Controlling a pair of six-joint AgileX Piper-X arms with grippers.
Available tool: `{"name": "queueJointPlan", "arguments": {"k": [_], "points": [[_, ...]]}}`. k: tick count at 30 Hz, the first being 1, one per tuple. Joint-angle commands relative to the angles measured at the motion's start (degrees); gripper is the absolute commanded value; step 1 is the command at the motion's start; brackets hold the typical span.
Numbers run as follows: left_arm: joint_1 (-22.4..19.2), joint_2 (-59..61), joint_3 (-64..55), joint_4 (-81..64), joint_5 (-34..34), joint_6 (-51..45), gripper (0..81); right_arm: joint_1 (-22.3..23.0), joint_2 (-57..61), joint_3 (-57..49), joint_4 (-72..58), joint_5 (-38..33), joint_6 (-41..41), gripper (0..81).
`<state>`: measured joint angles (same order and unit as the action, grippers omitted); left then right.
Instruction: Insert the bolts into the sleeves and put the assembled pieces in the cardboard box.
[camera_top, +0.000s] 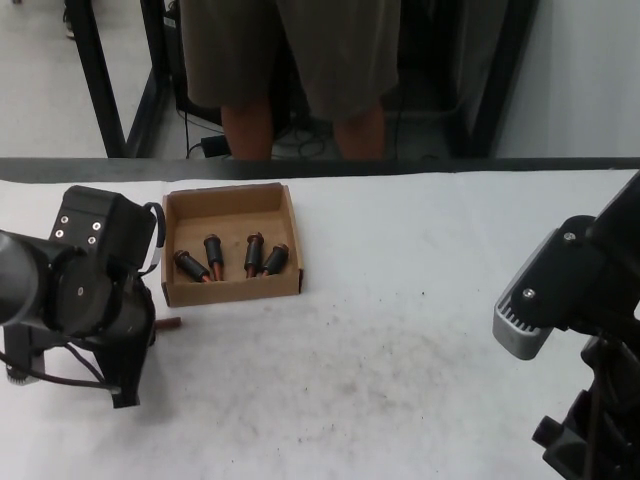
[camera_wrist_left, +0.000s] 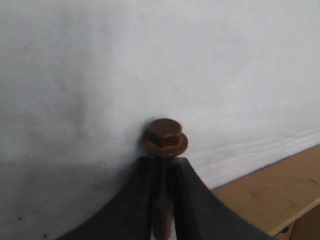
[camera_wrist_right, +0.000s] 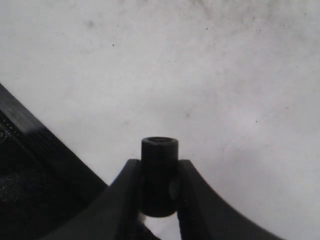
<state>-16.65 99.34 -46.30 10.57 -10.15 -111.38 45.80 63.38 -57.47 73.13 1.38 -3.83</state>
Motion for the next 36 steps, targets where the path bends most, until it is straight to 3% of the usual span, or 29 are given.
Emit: {"name": "queueJointPlan", "arguments": {"k": [1, 10, 15, 23, 28, 36], "points": [[0.07, 0.38, 0.00, -4.04, 1.34, 2.73, 0.8, -0.13, -0.59, -0.11, 2.19, 0.09, -0.43, 0.0], [0.07, -4.66, 0.00, 3.33, 1.20, 11.92, 0.8, -0.13, -0.59, -0.11, 2.35, 2.89, -0.43, 0.0], [0.07, -8.73, 0.00, 9.25, 1.30, 23.94, 0.8, -0.13, -0.59, -0.11, 2.15, 3.09, -1.34, 0.0], [0.07, -19.42, 0.00, 20.68, 0.97, 57.85, 0.8, -0.13, -0.59, -0.11, 0.73, 3.91, -1.76, 0.0], [0.07, -27.97, 0.00, 25.36, 1.01, 72.84, 0.8, -0.13, -0.59, -0.11, -3.22, 3.78, -1.76, 0.0], [0.07, -42.04, 0.11, 20.89, 10.15, 86.62, 0.8, -0.13, 0.57, 0.34, -15.58, -8.68, -1.63, 0.0]]}}
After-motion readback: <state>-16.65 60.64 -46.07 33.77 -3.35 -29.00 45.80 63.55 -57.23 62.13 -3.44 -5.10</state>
